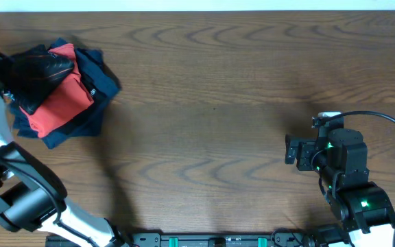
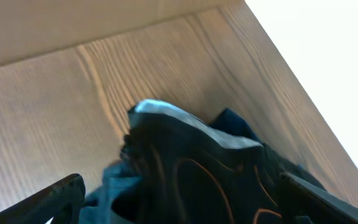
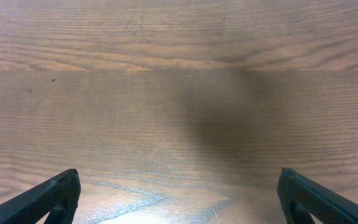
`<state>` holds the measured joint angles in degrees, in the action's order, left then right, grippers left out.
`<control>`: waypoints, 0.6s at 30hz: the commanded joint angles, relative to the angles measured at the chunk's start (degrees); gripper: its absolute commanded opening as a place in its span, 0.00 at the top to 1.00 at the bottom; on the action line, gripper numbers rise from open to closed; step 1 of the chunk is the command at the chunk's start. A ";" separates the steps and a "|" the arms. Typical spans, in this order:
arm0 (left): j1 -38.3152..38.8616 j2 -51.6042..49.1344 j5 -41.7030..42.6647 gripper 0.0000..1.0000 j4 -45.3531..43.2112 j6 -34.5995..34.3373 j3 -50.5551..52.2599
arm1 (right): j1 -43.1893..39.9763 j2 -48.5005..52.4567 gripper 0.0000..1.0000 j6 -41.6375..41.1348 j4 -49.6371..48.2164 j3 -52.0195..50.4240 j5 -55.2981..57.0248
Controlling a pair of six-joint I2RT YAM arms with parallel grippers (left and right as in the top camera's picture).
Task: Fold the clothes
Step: 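Lower the bundle onto the stack and open the left gripper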
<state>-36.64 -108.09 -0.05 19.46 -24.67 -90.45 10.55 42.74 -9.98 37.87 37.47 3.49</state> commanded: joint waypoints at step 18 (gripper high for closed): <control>12.66 9.42 12.81 0.02 12.46 5.88 -0.42 | -0.61 5.68 0.01 0.61 -1.77 -0.02 -4.52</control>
<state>-29.04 -98.65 11.66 30.33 -23.33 -90.45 10.55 46.81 -9.98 36.62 37.47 1.85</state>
